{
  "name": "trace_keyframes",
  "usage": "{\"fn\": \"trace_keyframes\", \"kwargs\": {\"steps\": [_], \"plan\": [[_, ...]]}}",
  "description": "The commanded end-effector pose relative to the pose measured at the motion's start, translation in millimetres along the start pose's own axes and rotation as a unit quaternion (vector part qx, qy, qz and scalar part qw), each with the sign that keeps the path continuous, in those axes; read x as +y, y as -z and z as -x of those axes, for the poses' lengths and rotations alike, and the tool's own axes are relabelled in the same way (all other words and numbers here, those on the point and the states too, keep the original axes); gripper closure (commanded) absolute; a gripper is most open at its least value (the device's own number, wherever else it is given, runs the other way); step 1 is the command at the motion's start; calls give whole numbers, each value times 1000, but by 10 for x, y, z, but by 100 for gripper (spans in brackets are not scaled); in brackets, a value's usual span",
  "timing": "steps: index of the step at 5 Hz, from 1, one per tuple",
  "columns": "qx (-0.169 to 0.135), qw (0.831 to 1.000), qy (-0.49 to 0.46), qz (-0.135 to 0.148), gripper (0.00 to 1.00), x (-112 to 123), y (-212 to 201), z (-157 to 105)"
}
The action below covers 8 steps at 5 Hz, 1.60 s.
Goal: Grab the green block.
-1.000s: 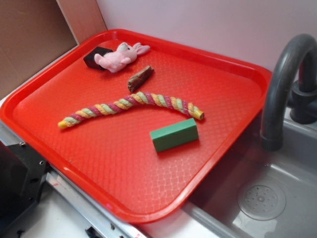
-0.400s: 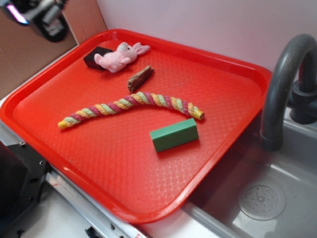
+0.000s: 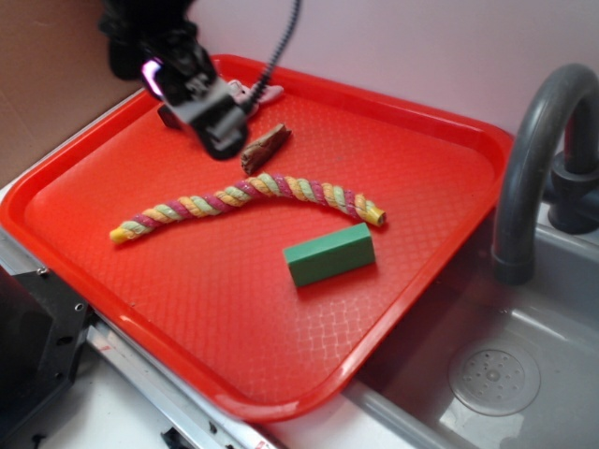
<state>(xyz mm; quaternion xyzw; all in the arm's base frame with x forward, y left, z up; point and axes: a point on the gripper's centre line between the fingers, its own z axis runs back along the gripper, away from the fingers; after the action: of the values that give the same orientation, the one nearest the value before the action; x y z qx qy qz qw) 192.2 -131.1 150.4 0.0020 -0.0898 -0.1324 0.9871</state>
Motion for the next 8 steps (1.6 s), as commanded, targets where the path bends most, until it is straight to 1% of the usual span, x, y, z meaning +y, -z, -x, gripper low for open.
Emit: {"fn": "trace_keyframes", "kwargs": {"steps": [1,2,3,4,5,6,7,8], "plan": [[-13,999,33,14,0,-403,228,-127],[-2,999,34,13,0,-467,453,-166],[7,1000,20,-1,0,-480,594,-172],[34,999,12,-7,0,-440,838,-182],[54,998,7,-12,0,-352,1028,-185],[63,998,3,-21,0,-313,1142,-191],[89,995,4,-40,0,-262,1342,-208],[99,994,25,-28,22,-302,1471,-238]]}}
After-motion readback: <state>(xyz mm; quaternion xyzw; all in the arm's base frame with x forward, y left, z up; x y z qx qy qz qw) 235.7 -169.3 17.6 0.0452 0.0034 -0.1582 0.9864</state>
